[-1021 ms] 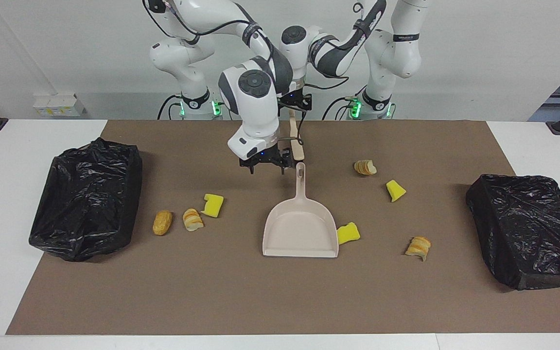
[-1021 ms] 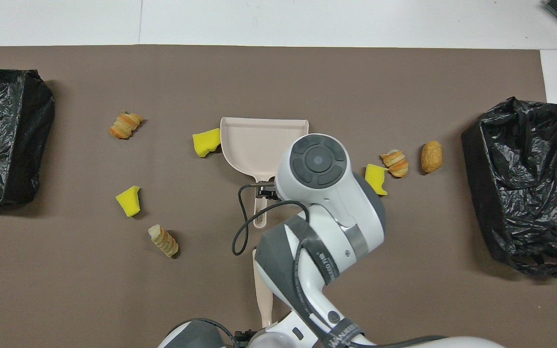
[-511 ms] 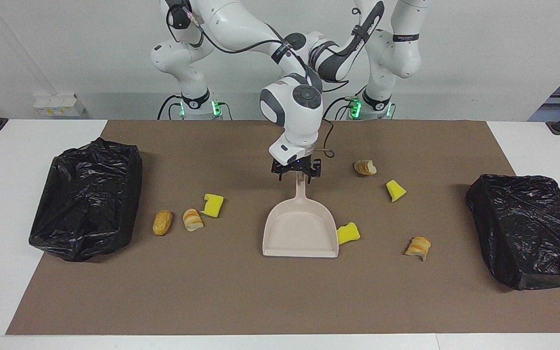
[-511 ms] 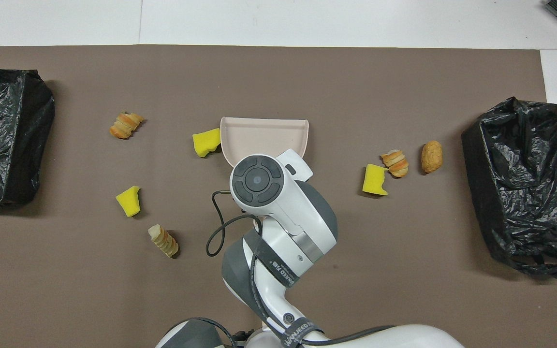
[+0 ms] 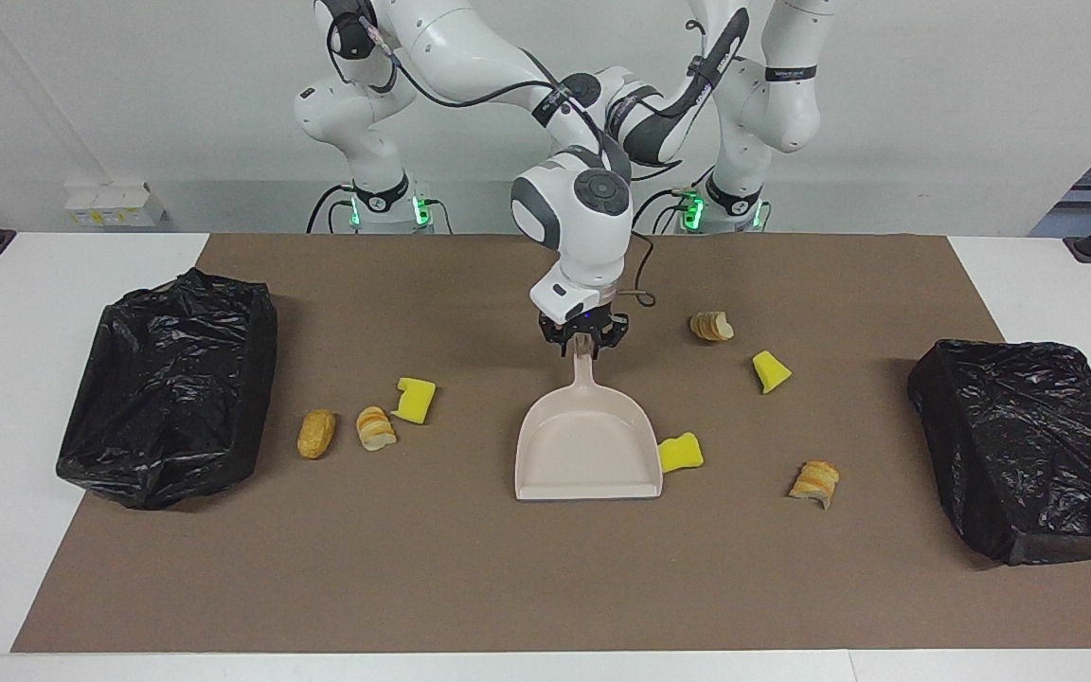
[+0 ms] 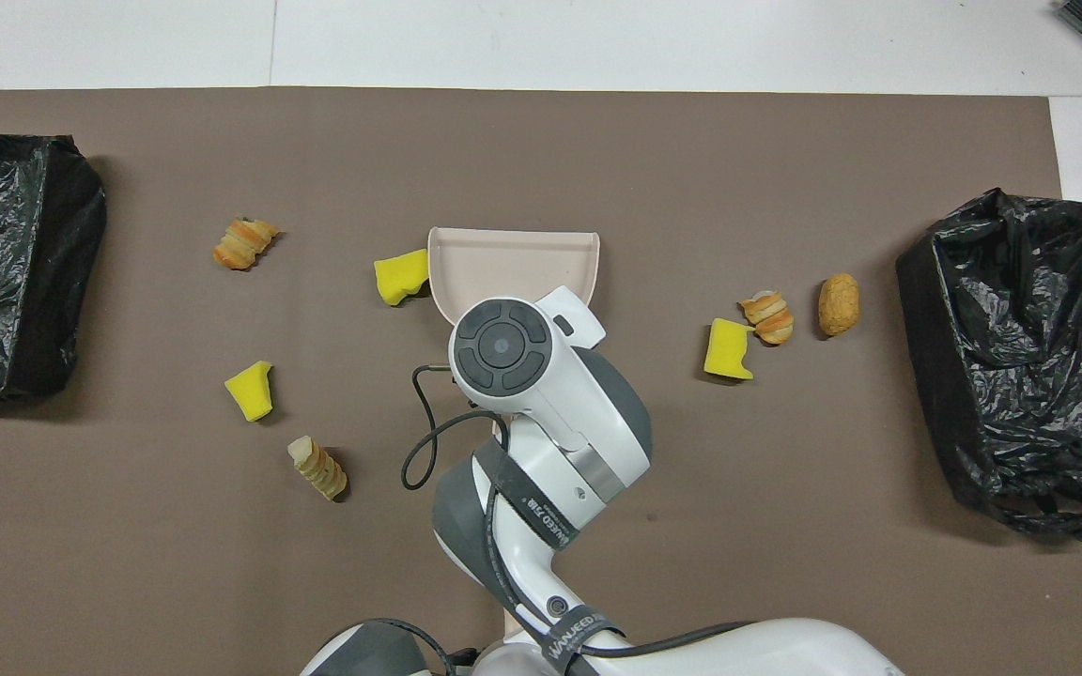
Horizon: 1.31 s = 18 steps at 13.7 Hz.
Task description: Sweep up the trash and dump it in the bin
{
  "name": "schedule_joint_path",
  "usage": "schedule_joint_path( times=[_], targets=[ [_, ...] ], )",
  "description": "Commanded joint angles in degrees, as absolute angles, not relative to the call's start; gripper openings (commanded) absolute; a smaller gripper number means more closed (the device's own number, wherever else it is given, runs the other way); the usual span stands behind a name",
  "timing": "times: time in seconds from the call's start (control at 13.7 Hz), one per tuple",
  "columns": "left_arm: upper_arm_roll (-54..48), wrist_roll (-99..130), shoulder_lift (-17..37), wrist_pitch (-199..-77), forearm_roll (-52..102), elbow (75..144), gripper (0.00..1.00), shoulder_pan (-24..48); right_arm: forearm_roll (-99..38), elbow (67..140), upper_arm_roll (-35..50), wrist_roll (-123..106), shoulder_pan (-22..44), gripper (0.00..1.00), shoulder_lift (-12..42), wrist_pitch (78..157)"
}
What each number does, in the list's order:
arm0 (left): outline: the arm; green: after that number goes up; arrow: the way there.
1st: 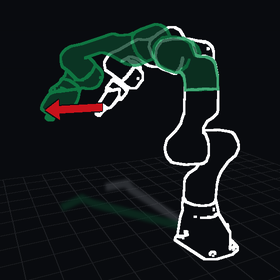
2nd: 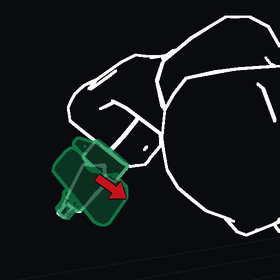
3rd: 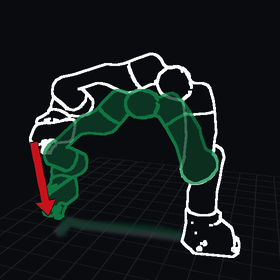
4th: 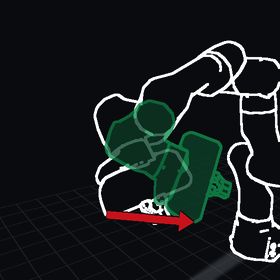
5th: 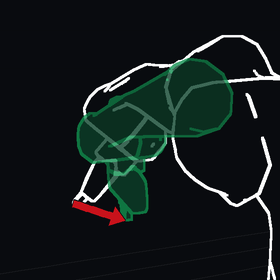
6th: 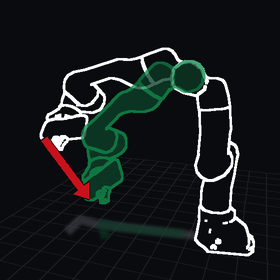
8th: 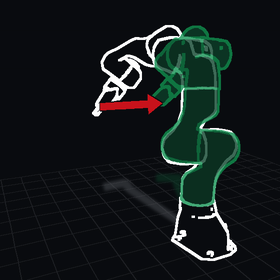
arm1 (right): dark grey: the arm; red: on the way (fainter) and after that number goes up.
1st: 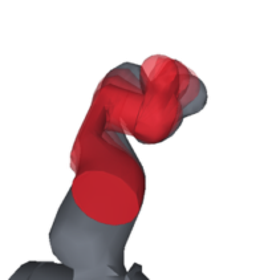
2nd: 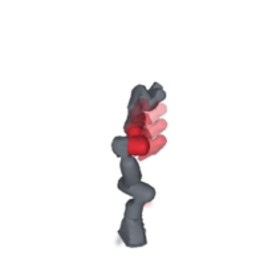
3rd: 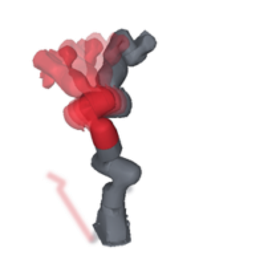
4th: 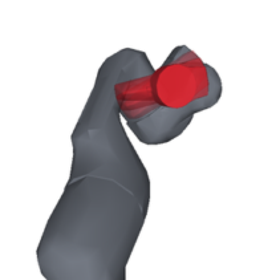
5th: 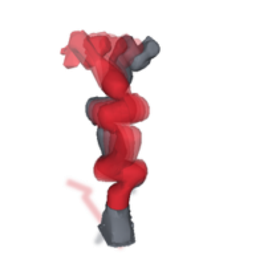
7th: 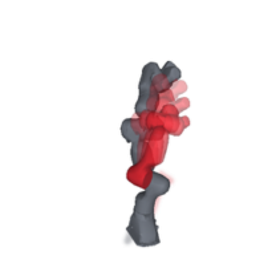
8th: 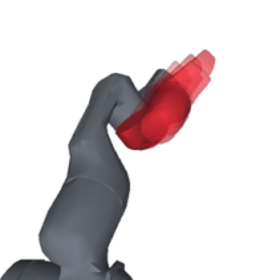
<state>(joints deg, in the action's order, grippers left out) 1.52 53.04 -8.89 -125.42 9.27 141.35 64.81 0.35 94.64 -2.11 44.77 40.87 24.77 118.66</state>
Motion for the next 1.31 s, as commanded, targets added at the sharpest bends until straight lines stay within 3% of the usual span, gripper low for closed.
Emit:
schedule_joint_path(
  times=[0.0,0.15,0.29,0.73,1.02,1.24],
  targets=[
    [2.5,50.4,-10.0,-125.6,10.3,142.2,0.00,65.0,-1.1,96.3,-1.6,40.8,40.3,0.53,23.8,119.1],
    [3.4,49.0,-11.3,-120.8,10.3,141.4,0.00,63.1,-1.2,98.9,-0.7,38.1,40.3,0.52,22.5,119.4],
    [3.8,48.2,-11.7,-115.9,9.5,139.6,0.00,60.1,-1.2,99.1,-0.7,37.6,40.3,0.01,22.4,119.1],
    [3.5,42.6,-22.1,-102.7,2.6,139.3,0.00,42.5,-1.2,98.6,-0.8,24.1,34.1,0.00,17.4,113.4],
    [3.6,18.2,-17.9,-106.6,-1.8,136.5,0.00,25.1,-1.2,98.5,-0.8,-1.7,26.9,0.00,13.7,105.8],
    [3.6,0.1,-8.9,-111.4,-3.4,129.1,0.00,13.5,-0.2,99.0,-1.0,-24.0,22.9,0.00,13.1,100.6]
  ],
)
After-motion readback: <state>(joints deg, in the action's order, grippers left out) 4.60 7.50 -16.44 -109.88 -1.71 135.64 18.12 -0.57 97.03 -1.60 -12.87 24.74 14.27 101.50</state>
